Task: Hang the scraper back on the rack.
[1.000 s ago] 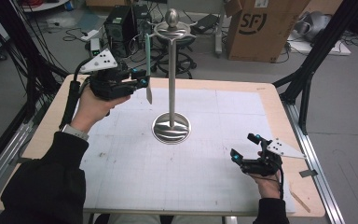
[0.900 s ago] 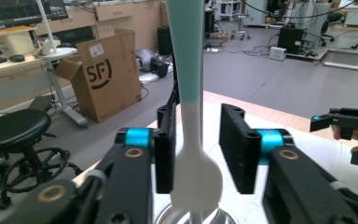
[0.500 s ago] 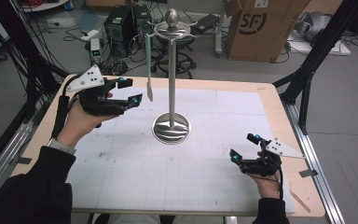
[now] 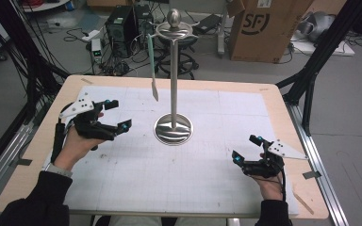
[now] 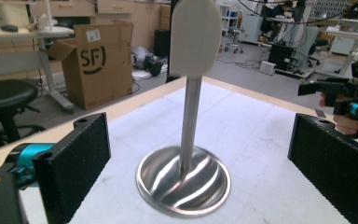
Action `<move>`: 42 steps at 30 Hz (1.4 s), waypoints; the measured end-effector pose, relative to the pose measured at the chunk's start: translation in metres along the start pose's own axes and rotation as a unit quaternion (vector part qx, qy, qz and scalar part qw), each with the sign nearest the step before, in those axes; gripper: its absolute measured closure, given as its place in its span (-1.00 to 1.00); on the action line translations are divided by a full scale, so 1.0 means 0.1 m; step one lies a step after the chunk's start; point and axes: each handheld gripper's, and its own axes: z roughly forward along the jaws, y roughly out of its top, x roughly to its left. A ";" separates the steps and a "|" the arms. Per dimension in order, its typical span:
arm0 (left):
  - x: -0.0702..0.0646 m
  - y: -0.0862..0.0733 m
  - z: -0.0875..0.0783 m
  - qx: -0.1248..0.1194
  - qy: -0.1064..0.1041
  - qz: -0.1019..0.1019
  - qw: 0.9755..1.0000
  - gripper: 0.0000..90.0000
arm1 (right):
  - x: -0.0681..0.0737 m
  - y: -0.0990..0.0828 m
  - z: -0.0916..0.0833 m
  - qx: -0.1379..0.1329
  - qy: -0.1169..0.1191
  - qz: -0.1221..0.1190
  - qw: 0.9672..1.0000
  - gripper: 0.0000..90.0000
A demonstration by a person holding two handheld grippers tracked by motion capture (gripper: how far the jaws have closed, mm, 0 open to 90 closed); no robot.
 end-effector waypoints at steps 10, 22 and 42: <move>0.06 -0.41 -0.14 0.017 0.029 0.001 0.999 -0.96 | -0.01 0.00 0.02 -0.003 0.003 0.003 1.000 -0.99; 0.07 -0.72 -0.36 0.006 0.067 -0.002 0.998 -0.96 | -0.01 -0.01 0.04 0.001 0.007 0.007 1.000 -1.00; 0.12 -0.94 -0.67 0.008 0.100 -0.004 0.995 -0.96 | -0.03 -0.04 0.06 0.007 0.010 0.012 1.000 -0.99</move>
